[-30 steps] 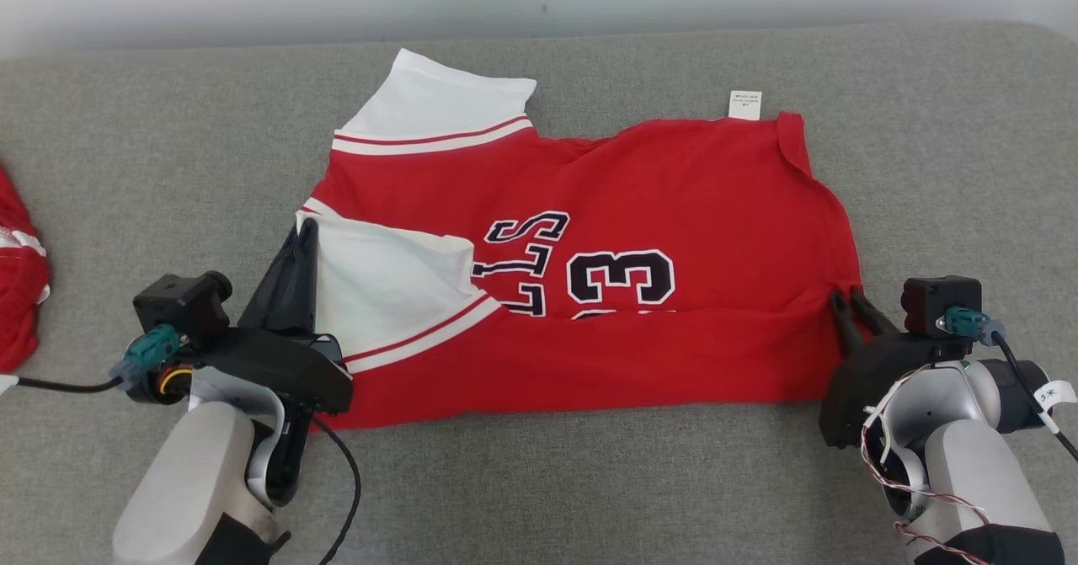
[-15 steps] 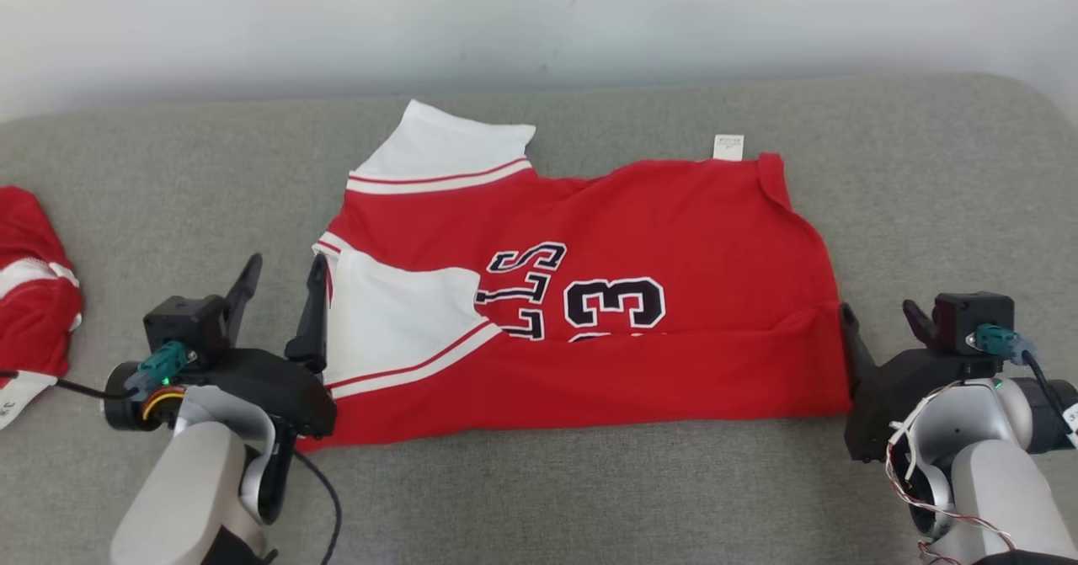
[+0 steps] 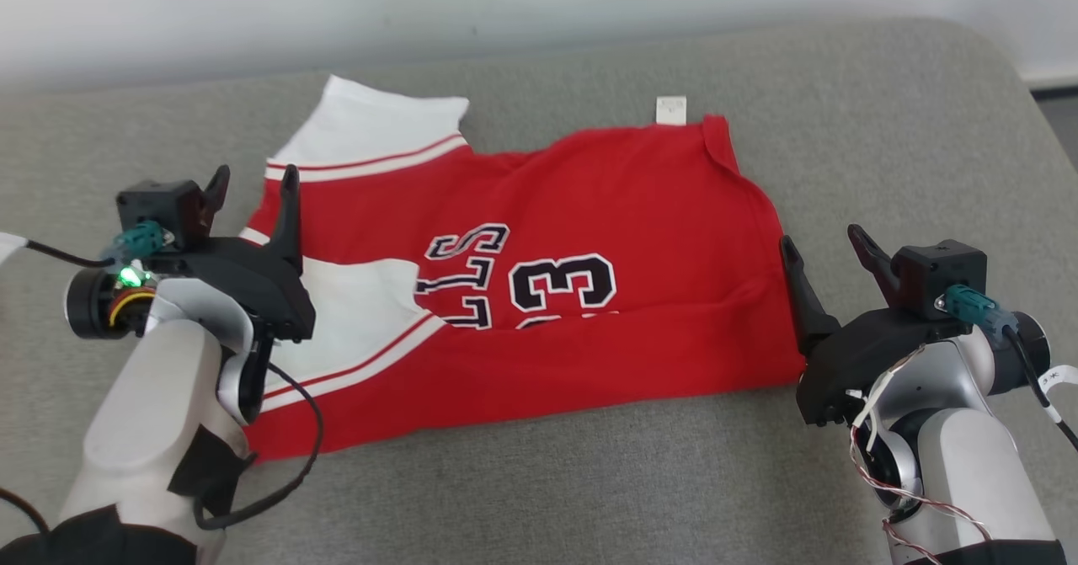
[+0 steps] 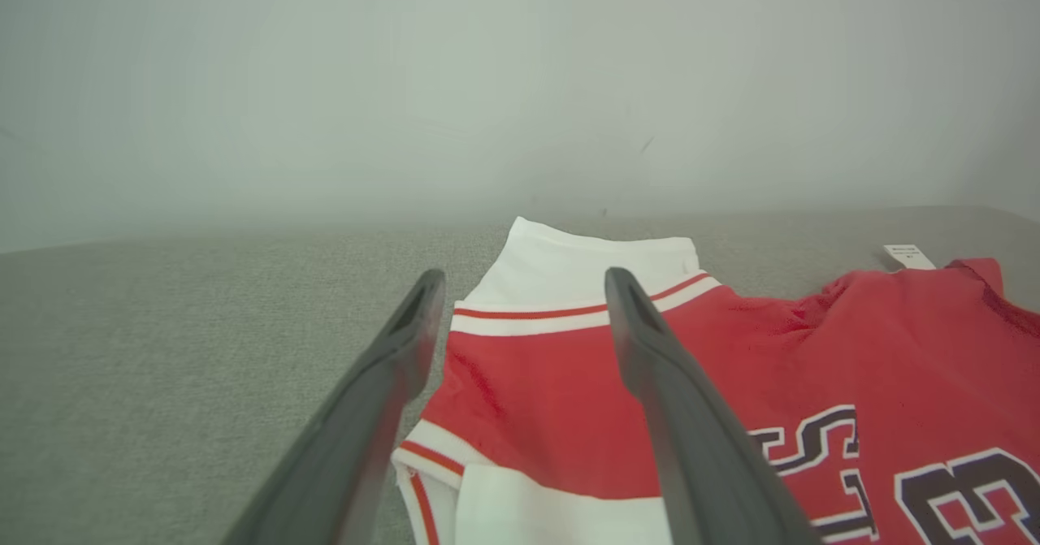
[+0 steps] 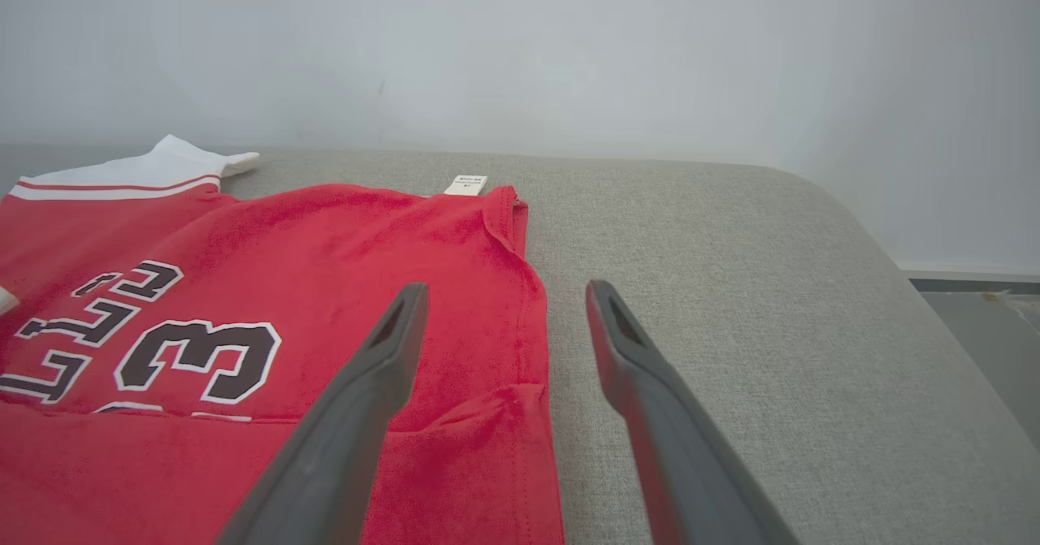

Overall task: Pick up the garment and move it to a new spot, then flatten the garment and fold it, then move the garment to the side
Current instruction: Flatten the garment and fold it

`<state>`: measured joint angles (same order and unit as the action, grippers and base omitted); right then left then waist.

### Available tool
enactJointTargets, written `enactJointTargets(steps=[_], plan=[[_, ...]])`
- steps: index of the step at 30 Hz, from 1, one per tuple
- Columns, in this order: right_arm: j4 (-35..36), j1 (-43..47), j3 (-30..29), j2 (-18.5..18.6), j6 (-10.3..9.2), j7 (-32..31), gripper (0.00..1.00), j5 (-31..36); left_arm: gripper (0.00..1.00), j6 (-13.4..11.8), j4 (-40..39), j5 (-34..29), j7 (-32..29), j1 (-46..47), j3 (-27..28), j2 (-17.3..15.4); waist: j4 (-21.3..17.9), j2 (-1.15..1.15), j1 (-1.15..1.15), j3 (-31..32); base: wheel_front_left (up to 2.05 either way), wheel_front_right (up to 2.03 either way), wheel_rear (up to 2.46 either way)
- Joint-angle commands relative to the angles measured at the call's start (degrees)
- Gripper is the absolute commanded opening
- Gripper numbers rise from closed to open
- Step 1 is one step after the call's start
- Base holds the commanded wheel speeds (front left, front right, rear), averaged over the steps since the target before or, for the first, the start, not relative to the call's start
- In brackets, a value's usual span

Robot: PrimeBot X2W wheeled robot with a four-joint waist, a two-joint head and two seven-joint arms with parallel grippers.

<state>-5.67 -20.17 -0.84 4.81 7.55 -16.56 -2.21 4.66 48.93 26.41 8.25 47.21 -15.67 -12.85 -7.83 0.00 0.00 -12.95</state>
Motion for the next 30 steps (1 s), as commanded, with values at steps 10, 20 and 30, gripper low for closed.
enactJointTargets(steps=[10,20,30], plan=[[0.3,4.4,-4.3,-0.6,-0.13,-2.1,1.0,0.7,1.0,-3.2,-1.0,0.2,4.4,-4.9,0.5,0.5,0.1,0.0,0.0,-1.5,0.0,0.0,0.0],[-0.7,8.9,-7.4,-1.5,-0.13,-2.6,1.0,1.0,1.0,-6.6,-12.6,2.4,6.4,-21.3,3.2,0.2,2.3,0.0,0.0,2.4,0.0,0.0,0.0],[-3.6,10.3,-8.6,-1.8,-0.13,-2.3,1.0,1.7,1.0,-9.9,-20.3,1.3,2.1,-33.1,0.3,0.3,3.9,0.0,0.0,3.7,0.0,0.0,0.0]])
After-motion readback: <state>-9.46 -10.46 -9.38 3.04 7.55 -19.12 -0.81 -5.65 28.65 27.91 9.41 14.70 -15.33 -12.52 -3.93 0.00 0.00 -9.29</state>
